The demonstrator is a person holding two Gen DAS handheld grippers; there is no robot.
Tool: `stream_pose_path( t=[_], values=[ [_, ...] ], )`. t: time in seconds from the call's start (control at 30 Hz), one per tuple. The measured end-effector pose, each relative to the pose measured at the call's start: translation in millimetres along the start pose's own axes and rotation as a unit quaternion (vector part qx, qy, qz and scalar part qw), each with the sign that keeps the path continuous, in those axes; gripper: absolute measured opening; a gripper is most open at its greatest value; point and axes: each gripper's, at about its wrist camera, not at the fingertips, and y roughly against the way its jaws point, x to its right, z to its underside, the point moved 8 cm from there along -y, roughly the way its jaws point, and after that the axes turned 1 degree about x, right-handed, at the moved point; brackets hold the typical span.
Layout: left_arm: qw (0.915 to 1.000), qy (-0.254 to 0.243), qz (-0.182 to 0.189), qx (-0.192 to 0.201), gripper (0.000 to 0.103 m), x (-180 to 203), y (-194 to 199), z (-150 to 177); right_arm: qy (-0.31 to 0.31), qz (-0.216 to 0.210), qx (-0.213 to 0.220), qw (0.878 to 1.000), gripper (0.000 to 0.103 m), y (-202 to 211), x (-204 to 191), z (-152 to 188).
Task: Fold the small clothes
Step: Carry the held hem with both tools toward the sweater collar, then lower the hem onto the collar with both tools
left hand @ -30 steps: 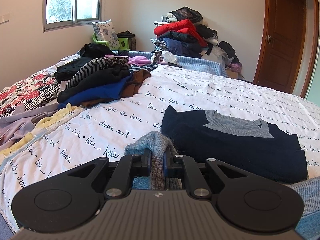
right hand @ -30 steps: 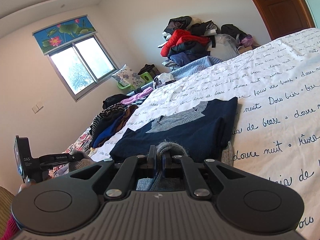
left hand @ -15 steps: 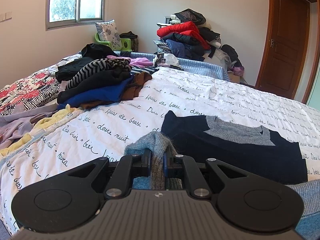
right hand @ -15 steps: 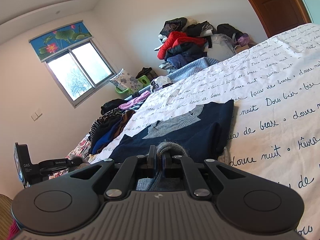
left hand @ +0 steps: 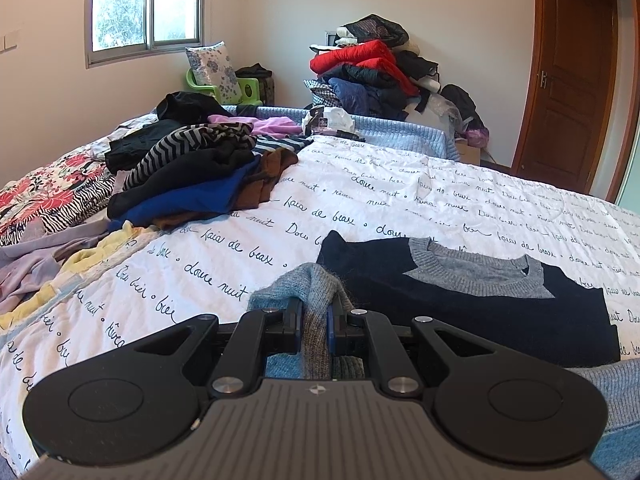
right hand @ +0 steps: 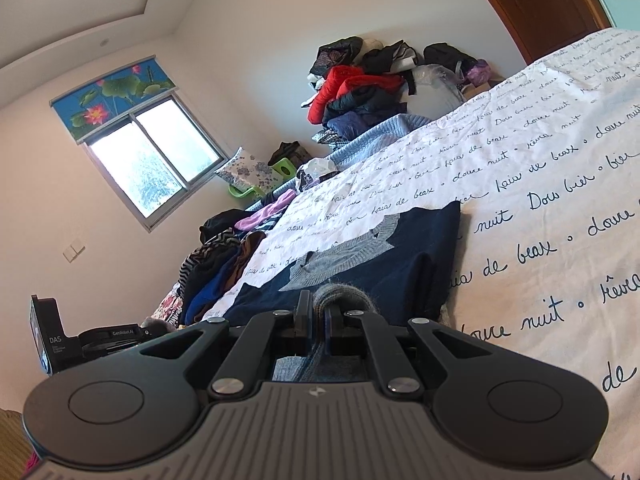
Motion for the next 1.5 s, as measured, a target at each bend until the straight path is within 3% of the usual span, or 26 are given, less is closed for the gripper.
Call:
stream_pose_path(
  t=[0.8,1.5],
  values=[
    [0.9998,-0.017,0.004,0.010,0.013,18.1,-19.5,-29.8,-0.015,0.012,0.025,1.000,0.006,-23.0,16.2,-26.7],
    [0.9988,0.008,0.011,-0.046,0.013,24.9,-87.8,-40.2,-0.051,0.033,0.021,0.998,0.006,-67.9,51.0,-45.5]
  ],
)
